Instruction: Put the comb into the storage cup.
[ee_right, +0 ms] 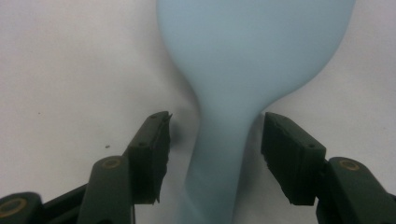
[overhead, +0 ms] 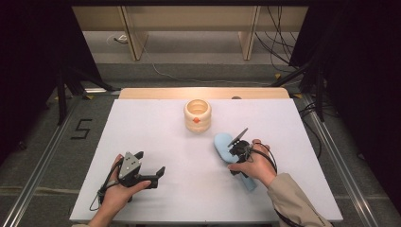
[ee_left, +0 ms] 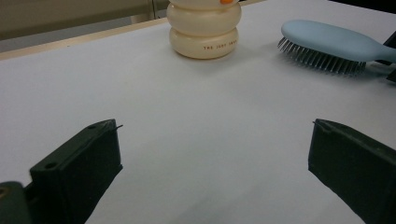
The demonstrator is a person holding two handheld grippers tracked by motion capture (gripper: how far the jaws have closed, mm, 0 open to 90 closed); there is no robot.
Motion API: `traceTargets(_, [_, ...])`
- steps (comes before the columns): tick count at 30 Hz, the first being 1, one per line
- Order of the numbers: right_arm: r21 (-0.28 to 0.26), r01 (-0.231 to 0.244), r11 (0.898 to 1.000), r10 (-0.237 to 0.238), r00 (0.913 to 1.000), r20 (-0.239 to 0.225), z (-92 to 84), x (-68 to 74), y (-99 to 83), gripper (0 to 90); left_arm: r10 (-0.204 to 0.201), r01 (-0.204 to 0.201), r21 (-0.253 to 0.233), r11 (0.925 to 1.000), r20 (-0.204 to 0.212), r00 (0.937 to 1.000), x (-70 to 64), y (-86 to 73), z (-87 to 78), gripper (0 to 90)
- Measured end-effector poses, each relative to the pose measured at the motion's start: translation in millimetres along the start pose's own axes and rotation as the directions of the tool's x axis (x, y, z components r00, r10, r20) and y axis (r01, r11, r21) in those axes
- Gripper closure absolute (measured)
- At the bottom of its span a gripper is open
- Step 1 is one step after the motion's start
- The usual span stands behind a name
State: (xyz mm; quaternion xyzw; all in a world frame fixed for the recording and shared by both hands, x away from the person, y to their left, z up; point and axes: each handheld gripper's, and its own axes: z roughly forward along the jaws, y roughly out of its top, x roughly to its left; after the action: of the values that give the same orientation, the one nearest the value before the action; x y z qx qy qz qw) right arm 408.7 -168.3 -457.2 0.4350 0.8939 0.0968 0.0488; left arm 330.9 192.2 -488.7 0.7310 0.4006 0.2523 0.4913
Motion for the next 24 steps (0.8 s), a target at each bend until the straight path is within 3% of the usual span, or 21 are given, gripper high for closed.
traceTargets(24, [0.053,0.009,0.999,-0.01,0.9998,0.015,1.5,3.2,8.0,53.8,0.0,0.0,0.002,1.0,0.011,0.9999,-1.8,-0.4,1.1,2.2])
